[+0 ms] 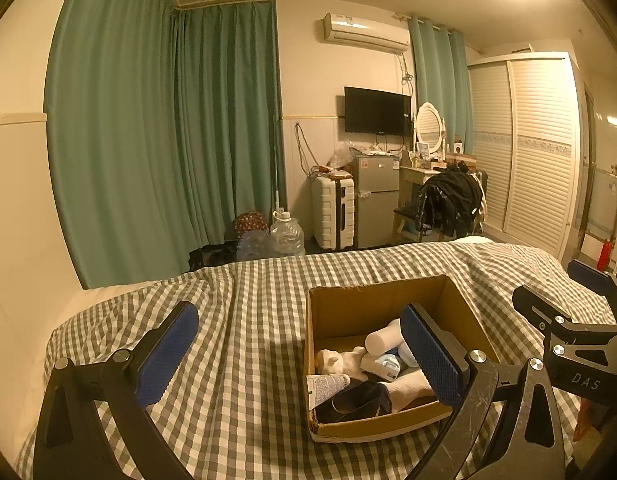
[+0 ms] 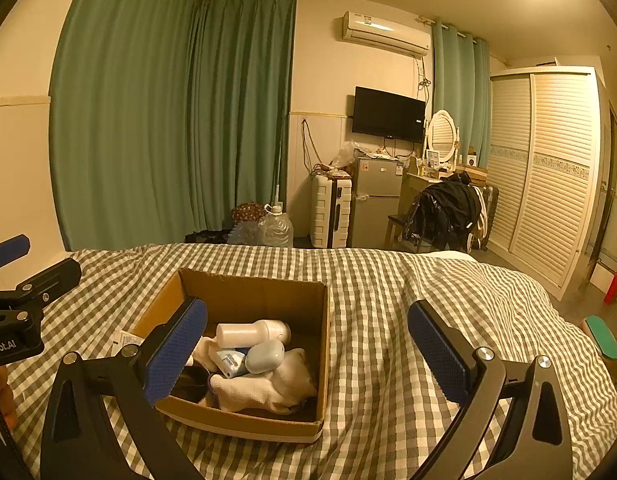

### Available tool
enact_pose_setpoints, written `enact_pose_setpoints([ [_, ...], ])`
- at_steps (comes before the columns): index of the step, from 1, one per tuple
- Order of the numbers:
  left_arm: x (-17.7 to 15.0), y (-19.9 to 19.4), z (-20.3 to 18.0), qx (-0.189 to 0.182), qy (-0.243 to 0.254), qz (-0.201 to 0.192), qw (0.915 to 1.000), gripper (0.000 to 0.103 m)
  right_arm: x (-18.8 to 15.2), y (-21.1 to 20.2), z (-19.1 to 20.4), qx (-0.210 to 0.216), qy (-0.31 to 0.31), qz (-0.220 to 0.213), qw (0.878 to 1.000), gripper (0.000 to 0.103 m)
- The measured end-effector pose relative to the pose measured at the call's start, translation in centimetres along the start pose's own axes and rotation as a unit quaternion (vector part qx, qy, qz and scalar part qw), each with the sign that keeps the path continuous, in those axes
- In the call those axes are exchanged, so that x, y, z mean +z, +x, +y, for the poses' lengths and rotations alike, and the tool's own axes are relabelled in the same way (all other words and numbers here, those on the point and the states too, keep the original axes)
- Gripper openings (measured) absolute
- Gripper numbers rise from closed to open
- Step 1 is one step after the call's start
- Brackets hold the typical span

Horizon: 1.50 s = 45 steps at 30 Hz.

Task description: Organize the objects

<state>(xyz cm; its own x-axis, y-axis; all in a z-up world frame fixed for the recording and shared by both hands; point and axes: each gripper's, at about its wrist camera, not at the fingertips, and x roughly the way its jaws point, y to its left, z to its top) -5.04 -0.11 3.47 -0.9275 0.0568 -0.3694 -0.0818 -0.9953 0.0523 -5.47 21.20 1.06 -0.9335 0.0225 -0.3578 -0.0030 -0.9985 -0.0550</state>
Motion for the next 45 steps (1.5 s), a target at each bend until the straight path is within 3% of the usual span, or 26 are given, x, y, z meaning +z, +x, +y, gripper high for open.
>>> enact_pose_setpoints([
  [45, -0.13, 0.16, 0.54, 0.0, 0.005, 0.001, 1.0, 0.103, -0.59, 0.43, 0.48, 0.001, -0.006, 0.015, 1.0, 0.101],
])
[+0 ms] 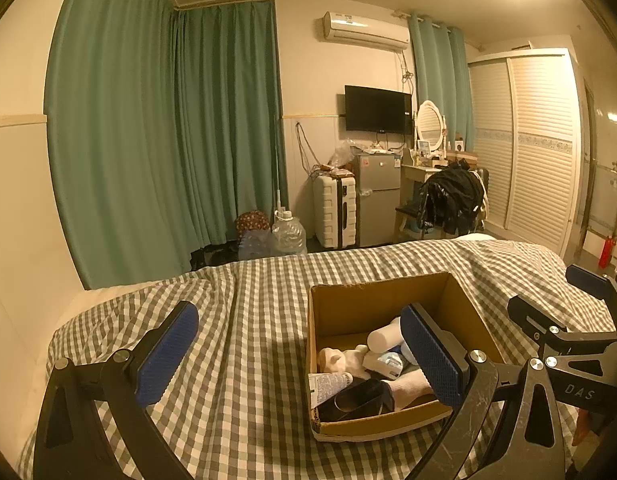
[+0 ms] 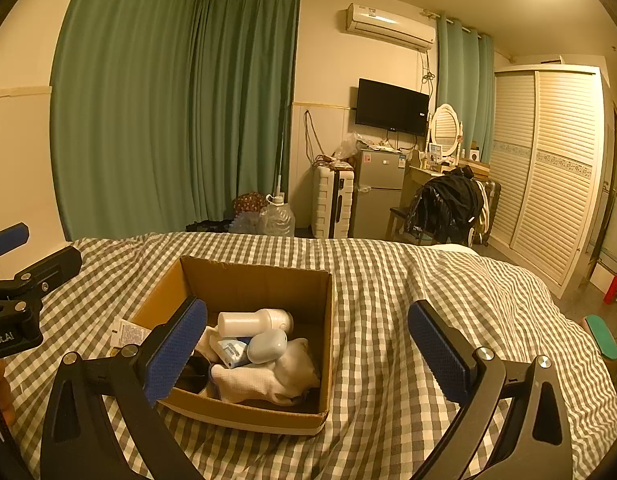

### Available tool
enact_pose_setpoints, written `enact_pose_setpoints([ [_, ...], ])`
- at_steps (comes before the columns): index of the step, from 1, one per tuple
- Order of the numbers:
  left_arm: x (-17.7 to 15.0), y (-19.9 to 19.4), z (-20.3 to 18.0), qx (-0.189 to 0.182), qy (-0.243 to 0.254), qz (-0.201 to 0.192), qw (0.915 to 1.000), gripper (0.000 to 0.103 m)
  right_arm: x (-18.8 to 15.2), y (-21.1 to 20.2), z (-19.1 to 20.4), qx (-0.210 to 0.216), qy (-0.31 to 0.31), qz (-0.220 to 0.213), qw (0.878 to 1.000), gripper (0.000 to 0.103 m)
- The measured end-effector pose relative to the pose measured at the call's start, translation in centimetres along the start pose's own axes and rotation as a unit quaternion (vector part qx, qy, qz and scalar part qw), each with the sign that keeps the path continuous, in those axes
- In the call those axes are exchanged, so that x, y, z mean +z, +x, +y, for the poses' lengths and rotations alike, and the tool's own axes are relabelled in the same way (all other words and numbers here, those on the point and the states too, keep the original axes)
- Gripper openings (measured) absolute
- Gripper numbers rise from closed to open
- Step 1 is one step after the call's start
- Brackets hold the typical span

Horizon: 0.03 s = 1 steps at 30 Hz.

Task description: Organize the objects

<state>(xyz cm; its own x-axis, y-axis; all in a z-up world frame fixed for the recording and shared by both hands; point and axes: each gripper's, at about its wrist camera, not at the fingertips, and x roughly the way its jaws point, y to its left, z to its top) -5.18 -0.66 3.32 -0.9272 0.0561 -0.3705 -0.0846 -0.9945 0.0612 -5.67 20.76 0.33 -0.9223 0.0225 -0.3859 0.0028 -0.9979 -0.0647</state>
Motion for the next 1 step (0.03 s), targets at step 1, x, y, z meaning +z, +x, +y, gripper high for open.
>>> enact_pose_setpoints([
  [1, 0.0, -0.03, 0.02, 0.0, 0.0, -0.001, 1.0, 0.103, 0.0, 0.0, 0.0, 0.0, 0.0, 0.0, 1.0, 0.101],
])
